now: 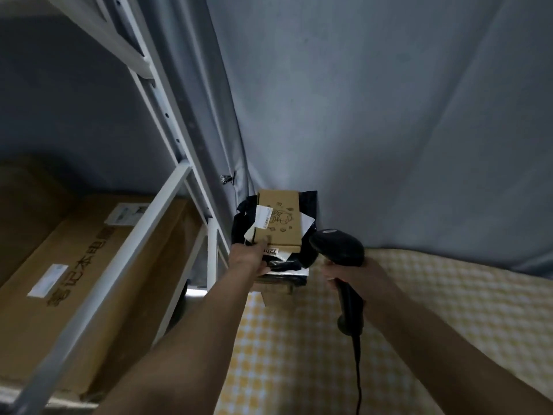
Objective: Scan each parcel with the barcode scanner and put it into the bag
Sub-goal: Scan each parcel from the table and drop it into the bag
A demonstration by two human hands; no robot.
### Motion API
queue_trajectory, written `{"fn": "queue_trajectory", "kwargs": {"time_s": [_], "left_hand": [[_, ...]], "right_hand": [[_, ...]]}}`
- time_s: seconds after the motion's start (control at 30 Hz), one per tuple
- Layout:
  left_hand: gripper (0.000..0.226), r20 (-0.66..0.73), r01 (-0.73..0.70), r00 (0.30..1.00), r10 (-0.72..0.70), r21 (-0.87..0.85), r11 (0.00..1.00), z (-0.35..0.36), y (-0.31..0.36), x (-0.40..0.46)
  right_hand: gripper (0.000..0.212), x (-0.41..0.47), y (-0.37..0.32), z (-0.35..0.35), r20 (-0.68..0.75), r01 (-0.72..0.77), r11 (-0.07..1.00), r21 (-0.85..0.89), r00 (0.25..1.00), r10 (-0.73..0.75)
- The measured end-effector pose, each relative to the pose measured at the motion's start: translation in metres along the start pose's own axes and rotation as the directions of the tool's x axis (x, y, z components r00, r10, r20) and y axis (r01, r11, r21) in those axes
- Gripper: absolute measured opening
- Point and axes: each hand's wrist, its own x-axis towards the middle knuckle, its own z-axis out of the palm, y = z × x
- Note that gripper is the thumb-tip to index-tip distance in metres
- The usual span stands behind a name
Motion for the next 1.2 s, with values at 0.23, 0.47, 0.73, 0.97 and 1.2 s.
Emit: {"fn": "queue_trajectory", "kwargs": {"time_s": [0.23, 0.47, 0.73, 0.97, 1.2], "left_hand": [[0.026, 0.123, 0.096, 0.988, -0.091, -0.033, 0.995, -0.003, 0.009, 0.036], [0.020, 0.128, 0.121, 0.985, -0.116, -0.032, 0.992, -0.015, 0.007, 0.045], [0.052, 0.161, 0.120, 0.979, -0.123, 0.031, 0.992, -0.005, 0.006, 0.035], [0.023, 0.315, 0.281, 0.925, -0.211, -0.196, 0.939, -0.009, 0.004, 0.030], [0.016, 0.357, 0.251, 0.926, -0.126, -0.332, 0.909, -0.023, 0.005, 0.020]], "right_hand": [[0.009, 0.023, 0.000, 0.038, -0.087, -0.040, 0.997, 0.073, 0.995, 0.047], [0.015, 0.033, -0.002, 0.055, -0.169, -0.035, 0.995, 0.094, 0.984, 0.051], [0.031, 0.068, -0.005, 0.061, -0.121, -0.043, 0.994, 0.104, 0.991, 0.056], [0.013, 0.058, 0.002, 0.065, -0.036, -0.063, 0.991, 0.117, 0.997, 0.067], [0.020, 0.047, 0.005, 0.053, -0.045, -0.037, 0.990, 0.133, 0.998, 0.043]]}}
